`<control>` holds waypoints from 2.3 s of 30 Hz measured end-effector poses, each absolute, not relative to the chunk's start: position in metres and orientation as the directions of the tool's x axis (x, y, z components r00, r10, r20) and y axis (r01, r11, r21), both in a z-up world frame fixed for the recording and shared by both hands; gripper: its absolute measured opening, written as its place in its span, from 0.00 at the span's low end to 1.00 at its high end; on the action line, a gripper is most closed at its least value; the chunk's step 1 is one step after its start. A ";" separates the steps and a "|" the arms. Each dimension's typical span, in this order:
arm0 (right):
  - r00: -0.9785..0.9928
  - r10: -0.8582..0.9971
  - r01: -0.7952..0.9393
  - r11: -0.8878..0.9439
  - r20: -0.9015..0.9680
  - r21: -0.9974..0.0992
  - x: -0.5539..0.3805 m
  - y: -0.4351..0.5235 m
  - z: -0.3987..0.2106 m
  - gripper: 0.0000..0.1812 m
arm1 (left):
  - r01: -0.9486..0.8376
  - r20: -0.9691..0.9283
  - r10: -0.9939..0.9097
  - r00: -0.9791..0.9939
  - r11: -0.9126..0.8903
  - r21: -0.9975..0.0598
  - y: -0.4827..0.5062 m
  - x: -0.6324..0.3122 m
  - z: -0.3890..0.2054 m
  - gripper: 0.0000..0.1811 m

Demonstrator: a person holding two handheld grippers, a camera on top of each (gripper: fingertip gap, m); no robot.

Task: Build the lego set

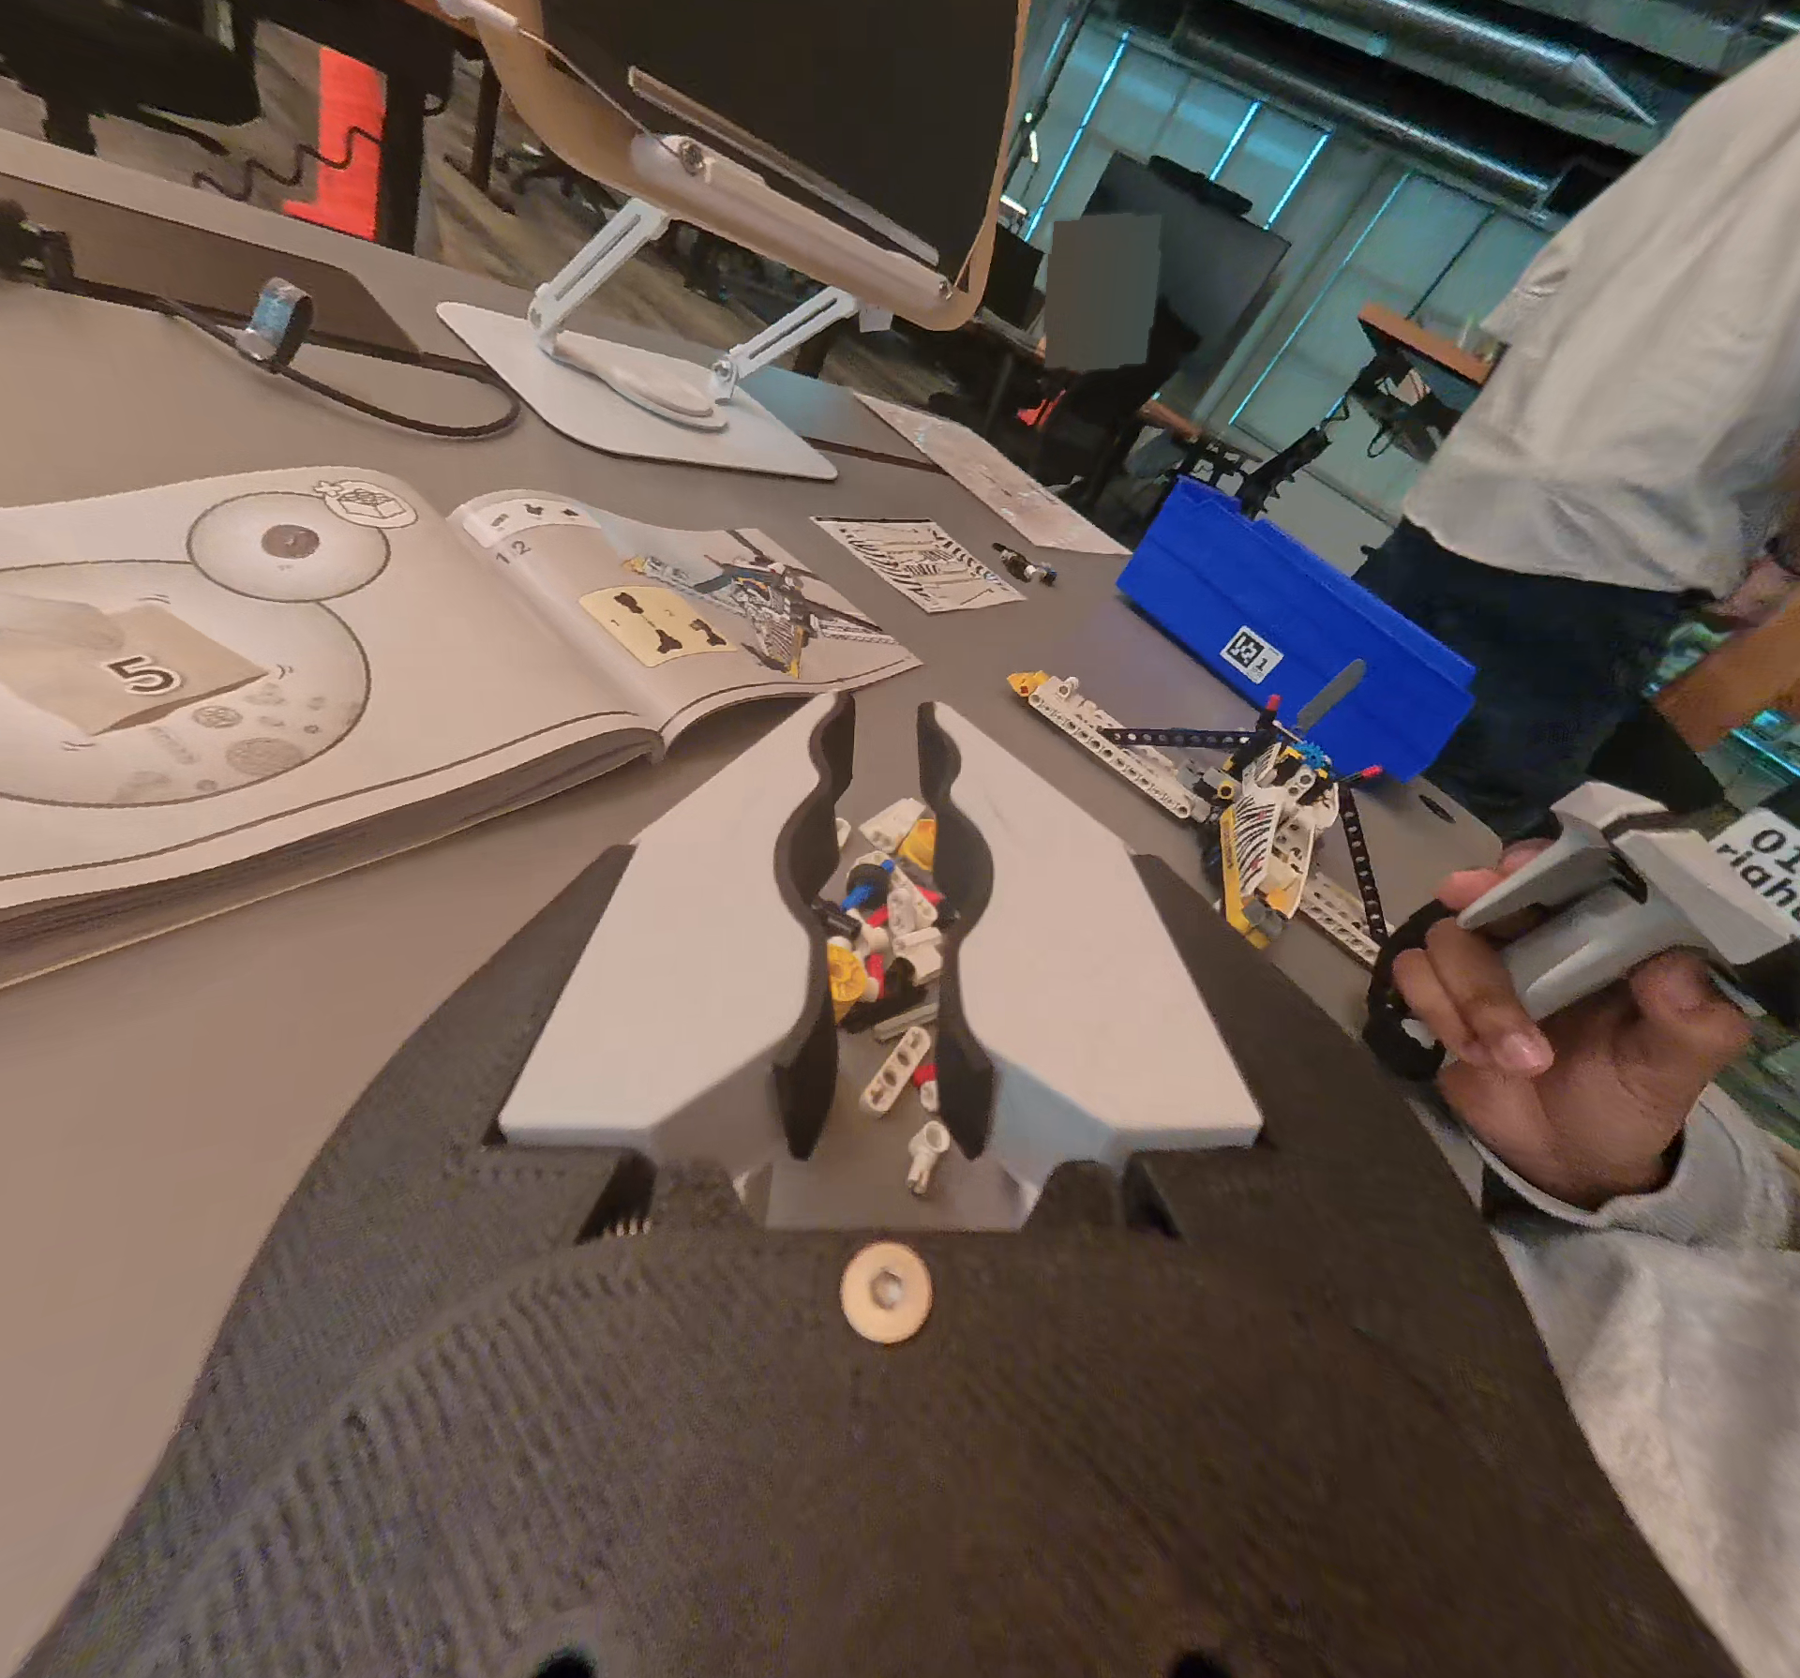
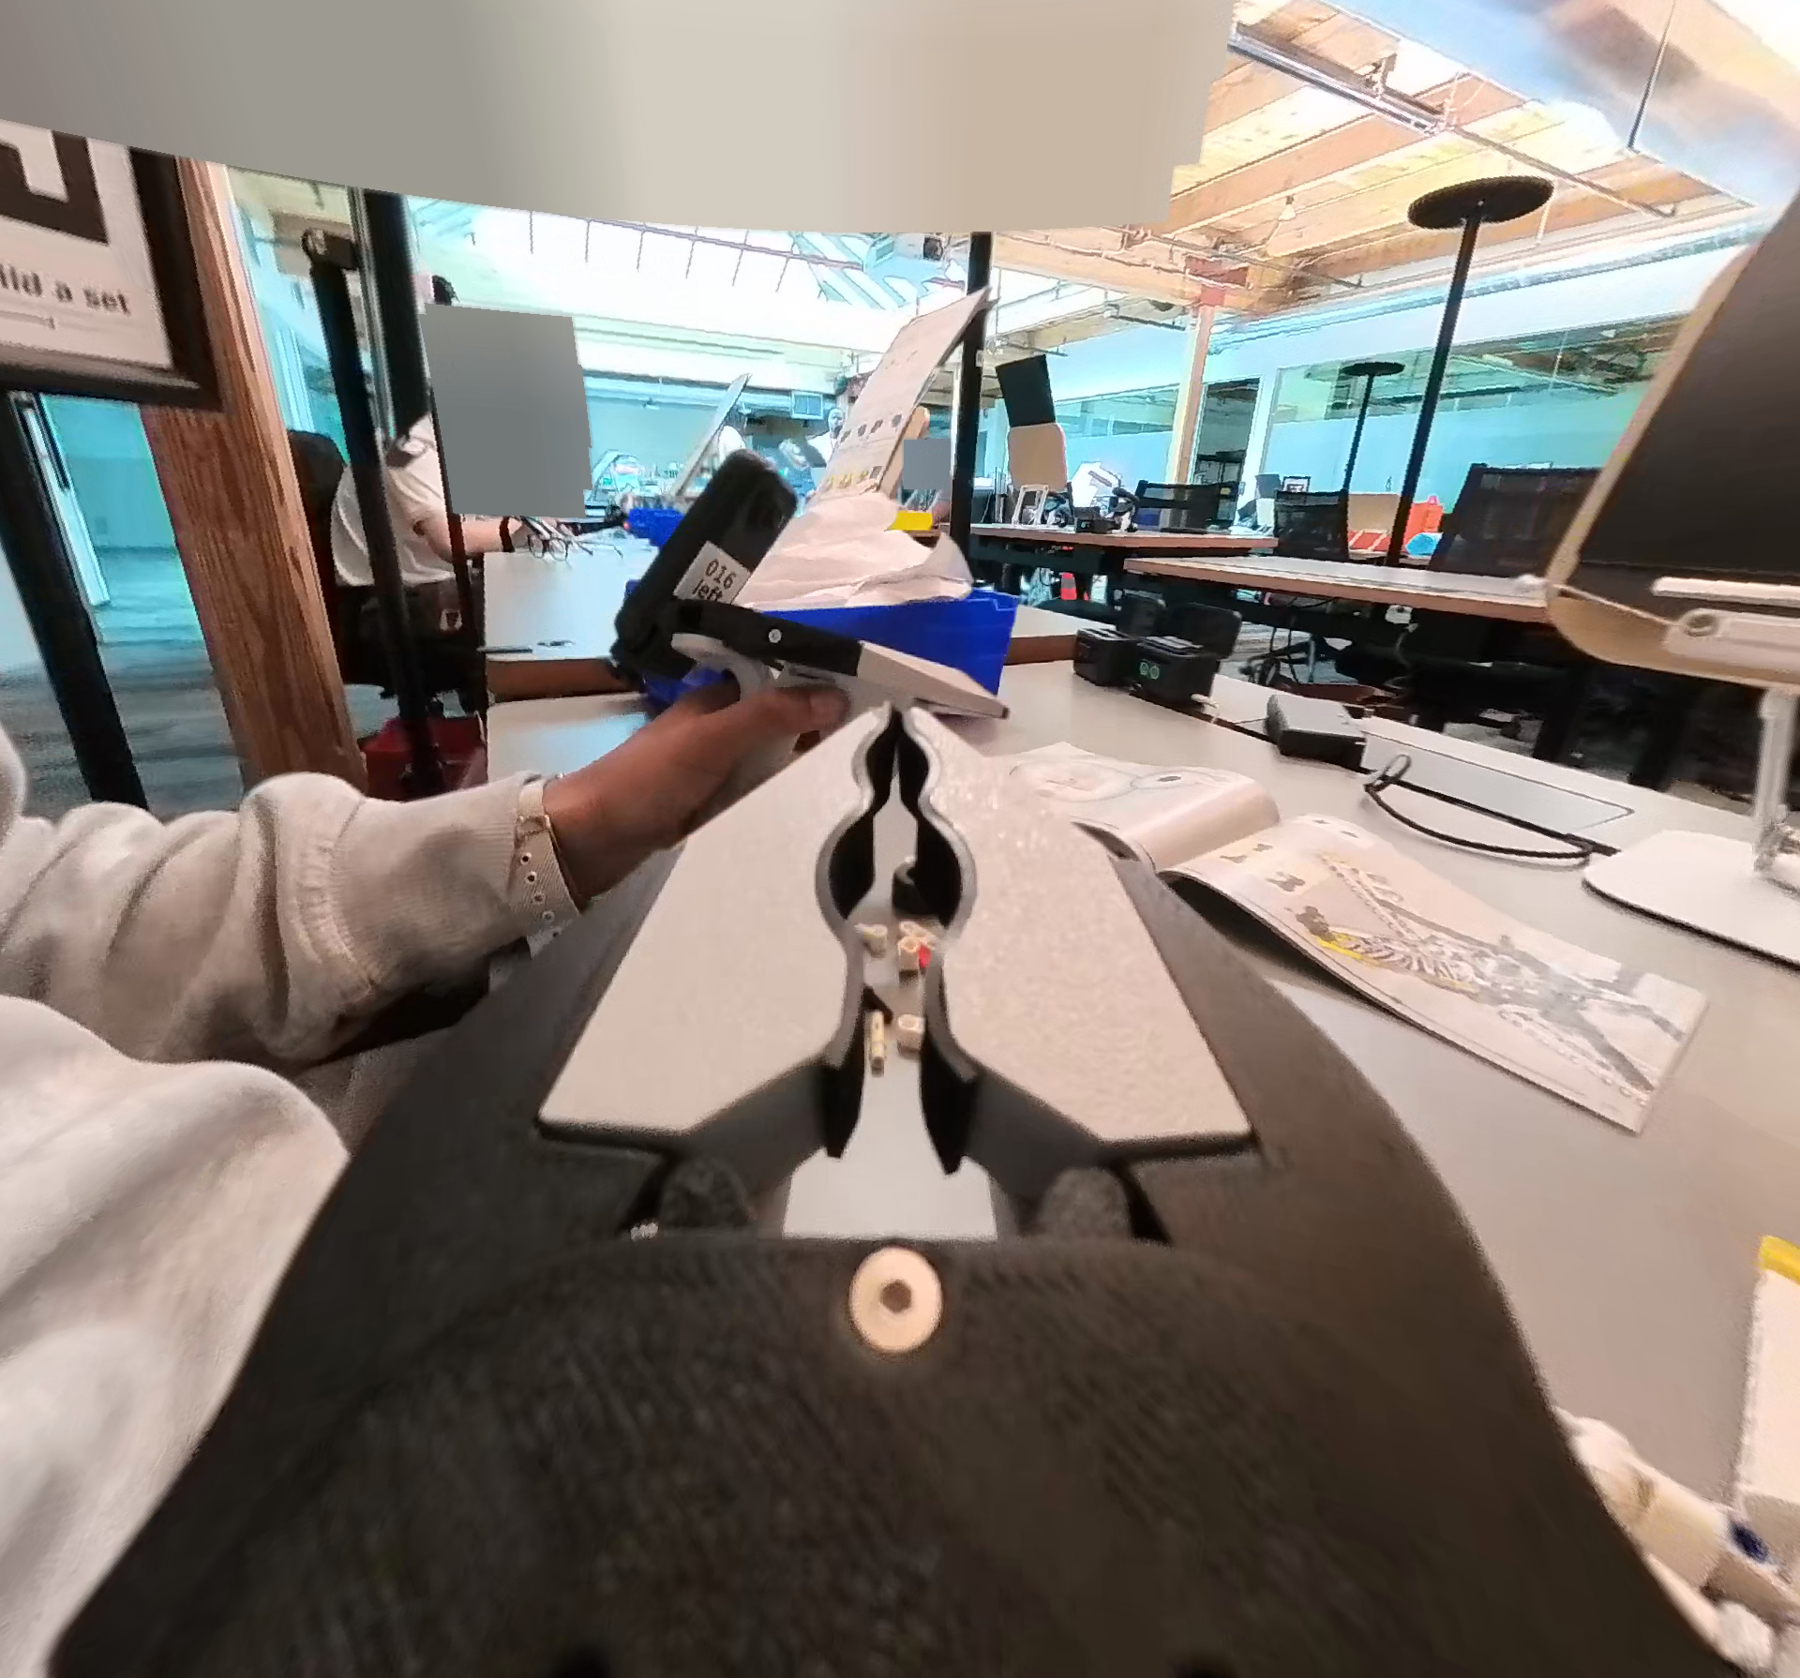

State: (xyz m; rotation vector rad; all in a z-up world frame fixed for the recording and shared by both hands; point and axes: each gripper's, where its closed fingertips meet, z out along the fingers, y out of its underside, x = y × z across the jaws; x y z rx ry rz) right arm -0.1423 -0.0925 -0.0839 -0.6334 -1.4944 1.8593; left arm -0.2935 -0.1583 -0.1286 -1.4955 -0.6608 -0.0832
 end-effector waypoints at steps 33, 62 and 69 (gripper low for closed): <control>-0.680 0.687 -0.207 0.156 0.257 -0.966 -0.138 -0.129 -0.115 0.00 | 0.465 0.455 0.285 0.844 0.038 -0.885 -0.141 -0.281 -0.137 0.08; -0.694 0.691 -0.163 0.122 0.202 -0.979 -0.144 -0.126 -0.116 0.00 | 0.480 0.360 0.336 0.870 -0.413 -0.774 -0.085 -0.330 -0.200 0.27; -0.690 0.695 -0.164 0.124 0.204 -0.979 -0.144 -0.127 -0.115 0.00 | 0.426 0.304 0.342 0.889 -0.376 -0.823 -0.090 -0.329 -0.187 0.27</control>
